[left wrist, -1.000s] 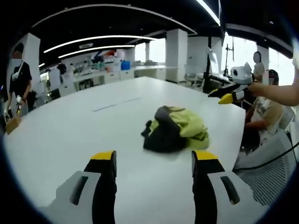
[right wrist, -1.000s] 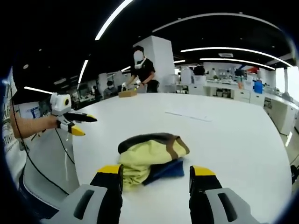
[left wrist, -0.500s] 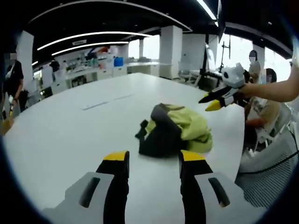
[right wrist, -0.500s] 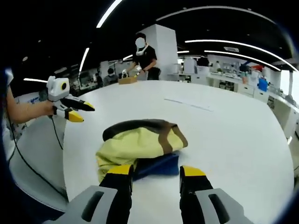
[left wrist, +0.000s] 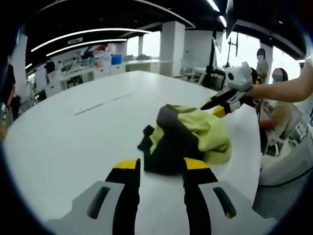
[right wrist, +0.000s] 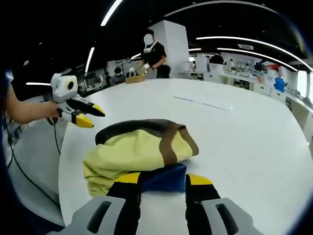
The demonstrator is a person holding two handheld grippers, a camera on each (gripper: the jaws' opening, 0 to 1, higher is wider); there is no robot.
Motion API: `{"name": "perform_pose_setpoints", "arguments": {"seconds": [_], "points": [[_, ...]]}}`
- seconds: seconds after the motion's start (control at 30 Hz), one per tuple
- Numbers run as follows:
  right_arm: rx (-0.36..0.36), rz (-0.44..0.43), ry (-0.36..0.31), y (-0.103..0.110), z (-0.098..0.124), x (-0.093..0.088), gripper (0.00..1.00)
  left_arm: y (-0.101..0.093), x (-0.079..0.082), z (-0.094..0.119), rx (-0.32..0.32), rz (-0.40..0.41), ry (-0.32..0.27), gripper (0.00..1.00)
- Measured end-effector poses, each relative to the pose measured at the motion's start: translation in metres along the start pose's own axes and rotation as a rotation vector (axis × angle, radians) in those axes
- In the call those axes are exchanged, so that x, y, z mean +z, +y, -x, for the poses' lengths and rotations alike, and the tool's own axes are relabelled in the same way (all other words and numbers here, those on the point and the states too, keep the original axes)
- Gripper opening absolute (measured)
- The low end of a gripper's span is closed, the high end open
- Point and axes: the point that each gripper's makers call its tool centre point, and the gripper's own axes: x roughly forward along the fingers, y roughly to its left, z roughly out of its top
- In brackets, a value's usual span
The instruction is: Fold the garment on the visible template until the final outline fits inside the template.
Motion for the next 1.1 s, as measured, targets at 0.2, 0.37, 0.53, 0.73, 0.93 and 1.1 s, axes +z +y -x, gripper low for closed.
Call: {"name": "perform_pose_setpoints", "arguments": {"seconds": [0.2, 0.37, 0.53, 0.73, 0.93, 1.1], "points": [[0.02, 0.015, 0.027, -0.002, -0.01, -0.004, 0.28, -0.003, -0.002, -0.022, -0.043, -0.005, 0.03, 0.25], [0.035, 0.018, 0.027, -0.001, -0.015, -0.003, 0.26, -0.005, -0.005, -0.038, -0.07, -0.016, 0.056, 0.22], [0.053, 0.036, 0.037, 0.003, -0.019, -0.005, 0.2, -0.005, -0.008, -0.05, -0.088, -0.025, 0.075, 0.21], [0.062, 0.06, 0.053, 0.007, -0.024, -0.007, 0.12, -0.005, -0.01, -0.059, -0.112, -0.029, 0.09, 0.18], [0.057, 0.067, 0.051, 0.007, -0.026, -0.006, 0.04, -0.001, -0.01, -0.06, -0.11, -0.027, 0.091, 0.09], [0.048, 0.056, 0.045, 0.006, -0.028, -0.005, 0.0, 0.002, -0.009, -0.059, -0.094, -0.017, 0.086, 0.0]]}}
